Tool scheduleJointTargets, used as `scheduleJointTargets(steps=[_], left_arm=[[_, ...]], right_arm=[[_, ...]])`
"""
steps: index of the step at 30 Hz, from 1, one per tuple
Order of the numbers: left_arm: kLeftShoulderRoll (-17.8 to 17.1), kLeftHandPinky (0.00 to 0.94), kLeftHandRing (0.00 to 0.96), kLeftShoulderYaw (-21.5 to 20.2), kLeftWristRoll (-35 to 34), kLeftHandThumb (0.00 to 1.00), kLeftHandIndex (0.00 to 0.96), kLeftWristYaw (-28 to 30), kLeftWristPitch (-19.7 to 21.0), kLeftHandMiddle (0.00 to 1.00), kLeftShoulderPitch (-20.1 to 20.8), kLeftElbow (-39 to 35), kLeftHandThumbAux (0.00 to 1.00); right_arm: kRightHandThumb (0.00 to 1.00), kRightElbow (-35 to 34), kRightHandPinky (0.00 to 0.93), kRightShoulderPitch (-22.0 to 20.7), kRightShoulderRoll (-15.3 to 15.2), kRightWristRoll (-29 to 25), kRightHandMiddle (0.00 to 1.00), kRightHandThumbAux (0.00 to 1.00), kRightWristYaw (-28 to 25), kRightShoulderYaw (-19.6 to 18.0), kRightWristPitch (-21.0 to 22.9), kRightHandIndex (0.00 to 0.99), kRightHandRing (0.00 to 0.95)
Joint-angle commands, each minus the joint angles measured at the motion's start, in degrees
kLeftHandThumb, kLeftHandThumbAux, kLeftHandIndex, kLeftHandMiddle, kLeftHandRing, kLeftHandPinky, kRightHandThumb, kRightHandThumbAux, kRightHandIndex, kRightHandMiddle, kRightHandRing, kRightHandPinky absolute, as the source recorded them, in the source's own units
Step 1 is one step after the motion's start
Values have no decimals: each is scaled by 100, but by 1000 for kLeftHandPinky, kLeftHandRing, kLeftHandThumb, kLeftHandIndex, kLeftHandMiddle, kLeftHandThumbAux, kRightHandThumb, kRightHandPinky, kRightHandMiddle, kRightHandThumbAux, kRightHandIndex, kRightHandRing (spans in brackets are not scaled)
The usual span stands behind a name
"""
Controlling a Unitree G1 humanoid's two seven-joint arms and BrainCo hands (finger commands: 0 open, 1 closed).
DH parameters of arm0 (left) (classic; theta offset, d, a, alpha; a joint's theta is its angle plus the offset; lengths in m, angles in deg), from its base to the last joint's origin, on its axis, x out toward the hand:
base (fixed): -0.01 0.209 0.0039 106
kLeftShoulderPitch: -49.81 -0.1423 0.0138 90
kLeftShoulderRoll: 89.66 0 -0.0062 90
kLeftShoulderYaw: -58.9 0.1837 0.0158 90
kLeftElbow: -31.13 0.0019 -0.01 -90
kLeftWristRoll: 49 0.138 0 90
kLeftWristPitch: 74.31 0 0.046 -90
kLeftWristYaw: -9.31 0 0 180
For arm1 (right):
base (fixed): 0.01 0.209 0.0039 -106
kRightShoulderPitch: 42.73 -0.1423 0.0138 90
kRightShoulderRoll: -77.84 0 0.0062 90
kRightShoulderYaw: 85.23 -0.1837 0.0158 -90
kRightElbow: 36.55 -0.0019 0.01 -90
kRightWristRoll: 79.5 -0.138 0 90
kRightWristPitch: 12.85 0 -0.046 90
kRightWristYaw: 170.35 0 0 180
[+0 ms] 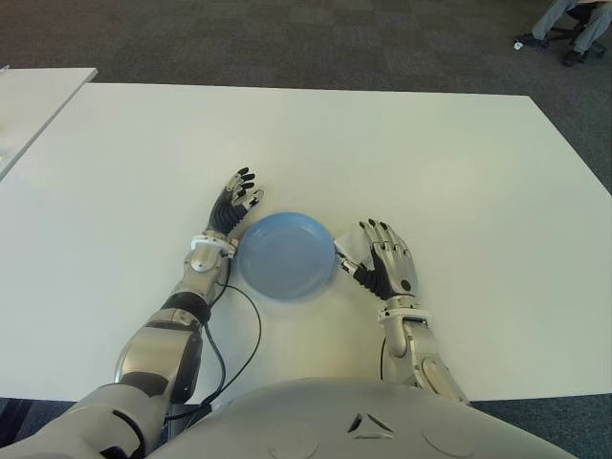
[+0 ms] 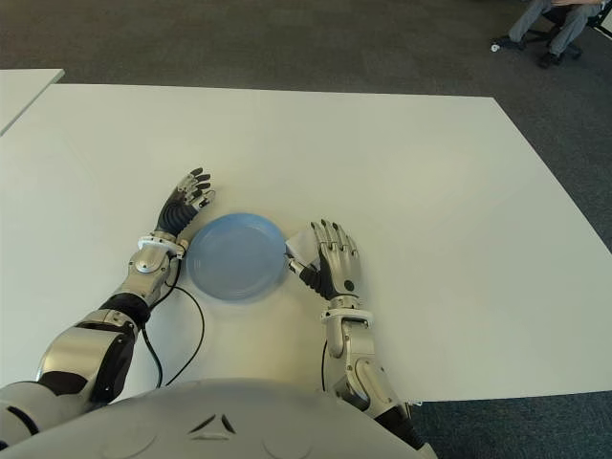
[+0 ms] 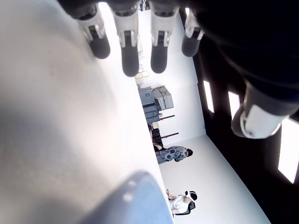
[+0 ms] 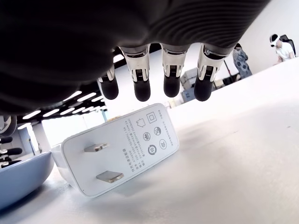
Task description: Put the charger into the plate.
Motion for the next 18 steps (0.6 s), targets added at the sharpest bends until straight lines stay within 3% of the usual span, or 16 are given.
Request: scheduleJointTargets(steps=[1, 18], left_arm=[[127, 154, 157, 109, 155, 0, 6, 154, 529, 147, -335, 306, 503], [117, 104, 125, 44, 74, 0, 0, 318, 635, 120, -306, 345, 542]], right_arm=[[287, -20, 0, 109, 43, 41, 0, 169, -72, 40, 93, 0, 0], [295, 3, 0, 192, 26, 11, 0, 155, -55, 39, 66, 0, 0]])
